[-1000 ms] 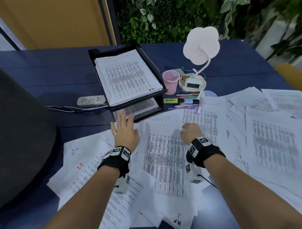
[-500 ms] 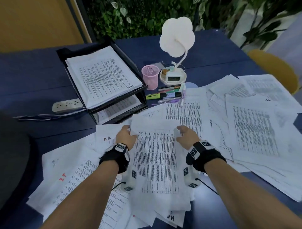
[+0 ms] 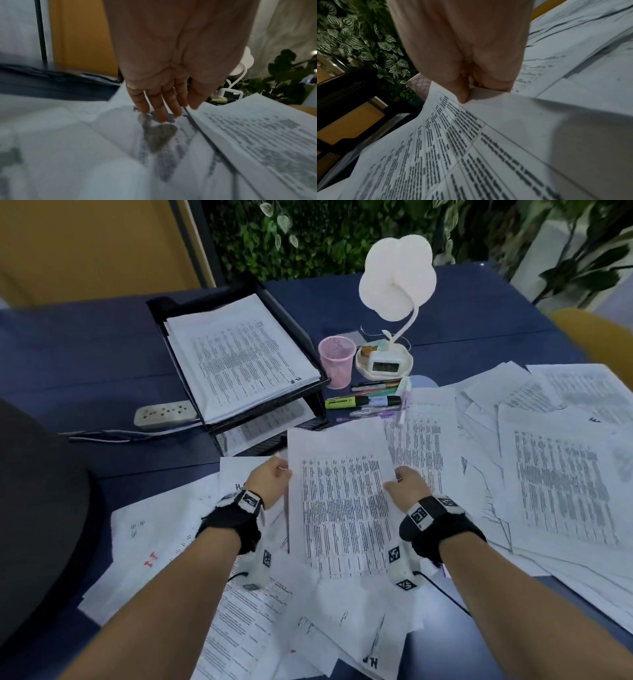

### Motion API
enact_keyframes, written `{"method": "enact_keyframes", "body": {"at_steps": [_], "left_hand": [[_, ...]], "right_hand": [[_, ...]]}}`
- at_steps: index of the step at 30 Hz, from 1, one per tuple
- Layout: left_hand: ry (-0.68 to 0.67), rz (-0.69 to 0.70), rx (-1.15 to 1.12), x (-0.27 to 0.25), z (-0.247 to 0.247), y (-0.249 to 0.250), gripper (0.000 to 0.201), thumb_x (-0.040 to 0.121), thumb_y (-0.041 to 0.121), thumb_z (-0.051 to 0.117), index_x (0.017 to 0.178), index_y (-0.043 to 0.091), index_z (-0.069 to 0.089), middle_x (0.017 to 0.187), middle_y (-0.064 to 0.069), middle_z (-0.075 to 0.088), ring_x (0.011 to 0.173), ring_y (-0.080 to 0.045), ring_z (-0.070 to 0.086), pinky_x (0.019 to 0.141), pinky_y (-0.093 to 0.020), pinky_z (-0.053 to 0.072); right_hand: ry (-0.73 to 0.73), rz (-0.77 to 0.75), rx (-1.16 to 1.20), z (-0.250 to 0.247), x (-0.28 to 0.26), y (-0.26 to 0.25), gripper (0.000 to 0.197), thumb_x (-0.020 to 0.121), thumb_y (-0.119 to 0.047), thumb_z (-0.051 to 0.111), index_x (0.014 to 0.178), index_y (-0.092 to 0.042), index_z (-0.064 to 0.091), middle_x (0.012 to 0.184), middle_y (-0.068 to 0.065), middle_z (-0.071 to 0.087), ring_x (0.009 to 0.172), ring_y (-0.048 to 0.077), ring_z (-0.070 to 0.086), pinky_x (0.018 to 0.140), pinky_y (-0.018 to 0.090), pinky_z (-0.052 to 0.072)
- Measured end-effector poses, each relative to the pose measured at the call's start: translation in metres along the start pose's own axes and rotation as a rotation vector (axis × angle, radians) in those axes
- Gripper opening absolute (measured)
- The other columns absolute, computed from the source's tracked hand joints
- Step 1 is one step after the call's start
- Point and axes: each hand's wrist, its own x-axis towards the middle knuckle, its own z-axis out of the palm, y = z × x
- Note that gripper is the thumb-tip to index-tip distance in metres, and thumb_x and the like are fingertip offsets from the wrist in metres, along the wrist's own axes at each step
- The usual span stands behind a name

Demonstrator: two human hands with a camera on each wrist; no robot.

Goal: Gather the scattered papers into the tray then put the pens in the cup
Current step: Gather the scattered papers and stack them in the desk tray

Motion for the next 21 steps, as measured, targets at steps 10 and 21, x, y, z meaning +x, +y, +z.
{"method": "enact_keyframes", "body": {"at_steps": [10, 21], "left_hand": [[-0.367, 0.099, 0.893, -0.02, -0.049, -0.051, 0.049, 0.06, 0.039, 0.076, 0.106, 0.04, 0.058, 0.114, 0.009, 0.052, 0.105, -0.02, 0.049, 0.092, -0.034, 0.039], [-0.349, 0.176, 0.863, -0.022, -0.053, -0.057, 0.027, 0.075, 0.022, 0.07, 0.07, 0.025, 0.044, 0.08, 0.008, 0.05, 0.082, -0.02, 0.047, 0.078, -0.026, 0.033]], "right_hand": [[-0.087, 0.081, -0.162, 0.024, 0.017, -0.031, 0.017, 0.092, -0.004, 0.044, 0.1, 0.001, 0.058, 0.094, 0.016, 0.055, 0.082, 0.027, 0.05, 0.07, 0.029, 0.04], [-0.16, 0.069, -0.257, 0.022, 0.018, -0.033, 0.036, 0.094, -0.005, 0.042, 0.126, 0.003, 0.054, 0.13, 0.021, 0.054, 0.12, 0.033, 0.051, 0.09, 0.031, 0.042]]}}
